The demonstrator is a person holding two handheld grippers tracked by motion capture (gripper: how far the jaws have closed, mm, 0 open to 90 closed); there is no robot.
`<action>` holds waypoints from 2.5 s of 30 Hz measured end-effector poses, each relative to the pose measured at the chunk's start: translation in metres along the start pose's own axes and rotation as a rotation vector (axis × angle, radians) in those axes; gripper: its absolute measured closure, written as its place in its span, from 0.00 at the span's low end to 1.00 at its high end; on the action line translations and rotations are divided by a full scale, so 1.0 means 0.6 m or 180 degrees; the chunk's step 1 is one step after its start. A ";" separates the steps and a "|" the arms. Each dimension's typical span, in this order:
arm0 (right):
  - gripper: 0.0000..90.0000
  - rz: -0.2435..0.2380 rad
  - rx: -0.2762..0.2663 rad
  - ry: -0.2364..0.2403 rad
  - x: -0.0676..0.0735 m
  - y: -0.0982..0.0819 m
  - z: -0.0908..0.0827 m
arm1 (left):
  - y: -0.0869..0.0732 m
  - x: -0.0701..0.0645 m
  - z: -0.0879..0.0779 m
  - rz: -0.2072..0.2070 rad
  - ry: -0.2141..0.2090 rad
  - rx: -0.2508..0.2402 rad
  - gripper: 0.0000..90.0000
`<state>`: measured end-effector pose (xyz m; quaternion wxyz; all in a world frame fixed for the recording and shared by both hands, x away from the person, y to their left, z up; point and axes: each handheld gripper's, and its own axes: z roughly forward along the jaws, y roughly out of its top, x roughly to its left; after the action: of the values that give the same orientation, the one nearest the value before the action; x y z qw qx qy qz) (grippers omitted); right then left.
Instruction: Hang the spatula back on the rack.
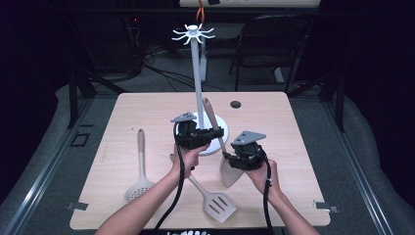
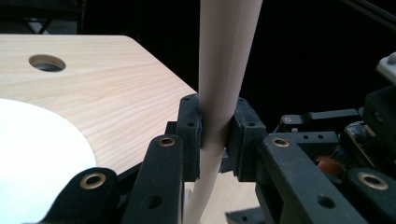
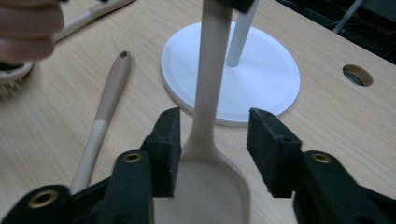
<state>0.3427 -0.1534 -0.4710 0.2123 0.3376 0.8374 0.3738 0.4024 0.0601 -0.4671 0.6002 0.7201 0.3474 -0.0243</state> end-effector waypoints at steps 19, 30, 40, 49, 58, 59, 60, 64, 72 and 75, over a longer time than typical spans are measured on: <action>0.03 0.0326 0.0177 0.0203 -0.058 -0.039 -0.001 | 0.057 0.010 -0.009 0.0336 0.0014 0.0064 0.85; 0.03 0.0410 0.0222 0.0185 -0.073 -0.047 0.000 | 0.082 0.018 -0.012 0.0465 0.0070 0.0115 0.85; 0.01 0.0417 0.0250 0.0217 -0.073 -0.047 0.003 | 0.115 0.014 -0.020 0.0607 0.0093 0.0127 0.85; 0.01 0.0424 0.0242 0.0213 -0.073 -0.047 0.004 | 0.142 0.010 -0.027 0.0672 0.0111 0.0108 0.85; 0.01 0.0431 0.0245 0.0216 -0.074 -0.047 0.004 | 0.171 0.008 -0.034 0.0732 0.0112 0.0081 0.85; 0.01 0.0416 0.0263 0.0203 -0.075 -0.047 0.003 | 0.174 0.008 -0.034 0.0737 0.0108 0.0078 0.85; 0.01 0.0416 0.0258 0.0204 -0.075 -0.047 0.003 | 0.177 0.007 -0.035 0.0745 0.0116 0.0085 0.85; 0.01 0.0409 0.0270 0.0207 -0.076 -0.046 0.002 | 0.188 0.006 -0.037 0.0771 0.0128 0.0079 0.85; 0.01 0.0424 0.0254 0.0216 -0.075 -0.047 0.002 | 0.210 0.000 -0.038 0.0826 0.0136 0.0047 0.85; 0.01 0.0424 0.0249 0.0225 -0.076 -0.047 0.003 | 0.218 -0.001 -0.038 0.0837 0.0143 0.0056 0.85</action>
<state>0.3634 -0.1993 -0.4894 0.1439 0.3872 0.8341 0.3657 0.4626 0.0752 -0.3497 0.5840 0.7649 0.2631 0.0678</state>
